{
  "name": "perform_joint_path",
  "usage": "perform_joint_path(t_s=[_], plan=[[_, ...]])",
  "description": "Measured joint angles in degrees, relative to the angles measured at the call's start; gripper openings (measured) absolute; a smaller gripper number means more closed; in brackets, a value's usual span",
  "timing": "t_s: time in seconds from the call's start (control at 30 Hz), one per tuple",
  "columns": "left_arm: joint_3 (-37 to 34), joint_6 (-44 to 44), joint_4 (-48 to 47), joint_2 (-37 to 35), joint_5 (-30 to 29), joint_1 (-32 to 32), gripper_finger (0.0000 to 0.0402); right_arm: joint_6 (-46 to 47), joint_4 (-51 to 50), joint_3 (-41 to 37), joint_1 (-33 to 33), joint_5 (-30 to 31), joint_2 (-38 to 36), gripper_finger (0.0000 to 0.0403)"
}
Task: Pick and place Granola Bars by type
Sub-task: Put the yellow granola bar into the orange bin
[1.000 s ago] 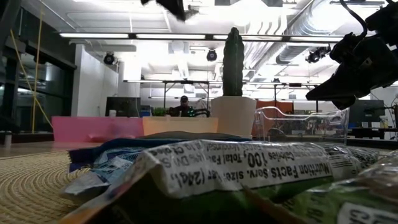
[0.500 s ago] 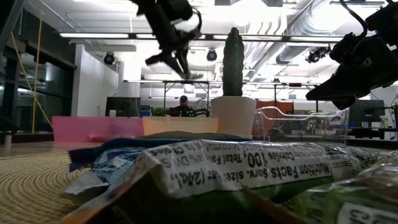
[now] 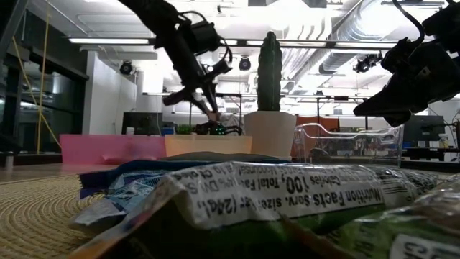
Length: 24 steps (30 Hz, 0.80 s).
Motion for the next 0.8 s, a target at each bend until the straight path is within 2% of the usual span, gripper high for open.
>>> perform_joint_path(t_s=[0.37, 0.8], plan=[[-6.9, -4.5, 3.9, 0.0, 1.9, 2.4, 0.0064, 0.0, 0.0, 0.0, 0.0, 0.0, 0.0, 0.0], [-10.6, -4.3, 3.2, 0.3, -2.1, 2.6, 0.0064, -0.1, 0.0, 0.0, 0.0, 0.0, 0.0, 0.0]])
